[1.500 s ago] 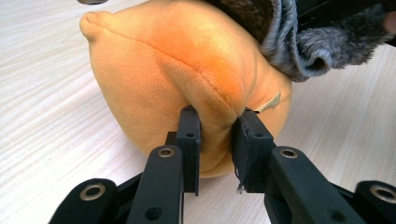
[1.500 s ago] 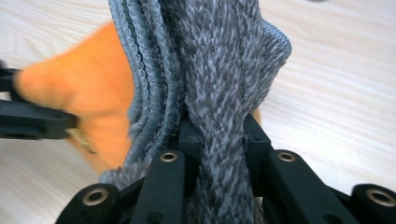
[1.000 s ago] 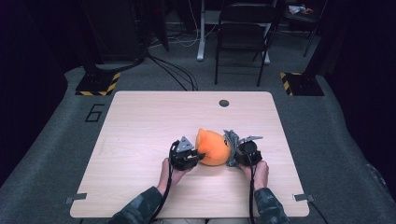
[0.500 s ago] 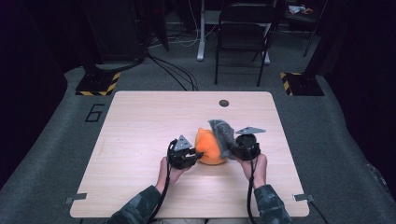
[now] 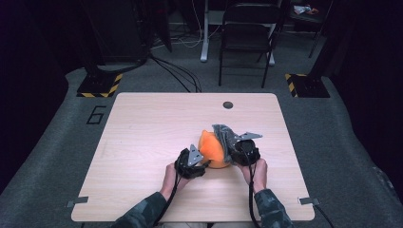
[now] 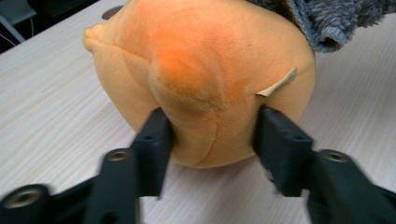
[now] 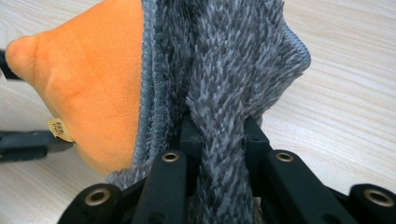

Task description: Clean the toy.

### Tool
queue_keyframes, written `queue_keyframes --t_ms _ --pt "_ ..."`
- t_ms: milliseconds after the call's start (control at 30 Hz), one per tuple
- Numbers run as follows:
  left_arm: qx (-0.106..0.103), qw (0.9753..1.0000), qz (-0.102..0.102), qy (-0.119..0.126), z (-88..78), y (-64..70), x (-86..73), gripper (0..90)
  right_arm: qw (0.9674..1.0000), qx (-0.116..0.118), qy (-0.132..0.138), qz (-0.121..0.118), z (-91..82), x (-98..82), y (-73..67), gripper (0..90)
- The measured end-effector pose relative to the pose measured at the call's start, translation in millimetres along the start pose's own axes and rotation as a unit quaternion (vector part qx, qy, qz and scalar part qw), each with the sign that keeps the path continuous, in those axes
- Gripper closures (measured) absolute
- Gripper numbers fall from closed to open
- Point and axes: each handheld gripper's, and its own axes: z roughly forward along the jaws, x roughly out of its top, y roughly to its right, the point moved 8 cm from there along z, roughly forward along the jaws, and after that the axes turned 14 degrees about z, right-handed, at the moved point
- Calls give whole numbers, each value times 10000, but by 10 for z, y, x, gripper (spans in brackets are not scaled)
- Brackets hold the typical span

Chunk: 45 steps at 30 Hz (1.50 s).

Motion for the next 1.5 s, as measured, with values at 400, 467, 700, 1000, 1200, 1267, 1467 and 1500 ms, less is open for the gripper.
queue_keyframes --t_ms 400,467,700,1000,1200,1267,1467,1500 --pt "-103 9991 -294 299 -71 -33 125 734 9986 284 447 -20 -329 251 -189 757" --pt "-159 9989 -305 322 -91 3 160 734 9975 464 527 -55 -407 288 -327 756" --pt "-306 9987 -284 291 -122 72 199 734 9965 601 391 -426 -330 196 -628 752" --pt "-408 9976 -496 257 -83 15 132 732 9986 350 251 -304 -209 128 -373 751" --pt "-428 9975 -516 239 -79 1 118 728 9991 232 194 -303 -185 111 -258 750" --pt "-441 9973 -544 237 -76 -7 109 727 9994 224 166 -221 -183 109 -233 750" --pt "-472 9965 -656 194 -70 -43 65 722 9999 77 74 -107 -148 70 -87 748" --pt "-475 9964 -680 189 -68 -52 56 720 9999 56 40 -90 -139 59 -54 748"
